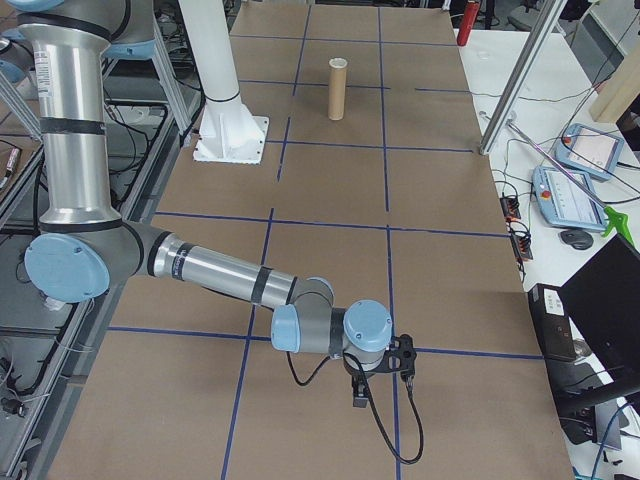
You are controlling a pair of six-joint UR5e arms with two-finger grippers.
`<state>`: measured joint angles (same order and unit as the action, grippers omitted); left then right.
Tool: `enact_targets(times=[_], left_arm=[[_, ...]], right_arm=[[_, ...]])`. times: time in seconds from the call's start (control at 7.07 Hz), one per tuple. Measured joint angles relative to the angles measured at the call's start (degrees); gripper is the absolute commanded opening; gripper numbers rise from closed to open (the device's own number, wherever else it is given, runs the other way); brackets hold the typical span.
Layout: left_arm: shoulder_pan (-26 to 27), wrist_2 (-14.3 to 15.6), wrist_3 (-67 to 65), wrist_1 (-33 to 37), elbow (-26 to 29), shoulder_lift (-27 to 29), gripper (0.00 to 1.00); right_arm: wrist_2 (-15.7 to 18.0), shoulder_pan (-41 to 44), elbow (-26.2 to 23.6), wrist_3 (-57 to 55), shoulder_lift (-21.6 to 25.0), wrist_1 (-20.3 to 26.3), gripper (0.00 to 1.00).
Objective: Collect badminton balls into bucket
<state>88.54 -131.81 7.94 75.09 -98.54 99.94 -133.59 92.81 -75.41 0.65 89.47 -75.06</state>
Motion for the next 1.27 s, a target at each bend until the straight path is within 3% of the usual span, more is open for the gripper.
enact_targets(times=[0.28,0.57,0.85,1.27], left_arm=[[0.12,-6.59,-0.29,2.72,4.78,-3.23,1.00],[0.15,-9.31,-0.16,3.08,7.66,-4.69,1.00],[0.16,-8.00,-0.45,2.79,8.21,-5.98,1.00],[0.21,-2.58,0.10,4.95,7.32,-7.49,1.00]], right_arm=[[0.00,0.00,0.00,-0.03,0.00,0.00,1.00],[0.00,0.00,0.00,0.01,0.00,0.00,1.00],[0.00,0.00,0.00,-0.02,0.00,0.00,1.00],[0.00,0.00,0.00,-0.01,0.00,0.00,1.00]])
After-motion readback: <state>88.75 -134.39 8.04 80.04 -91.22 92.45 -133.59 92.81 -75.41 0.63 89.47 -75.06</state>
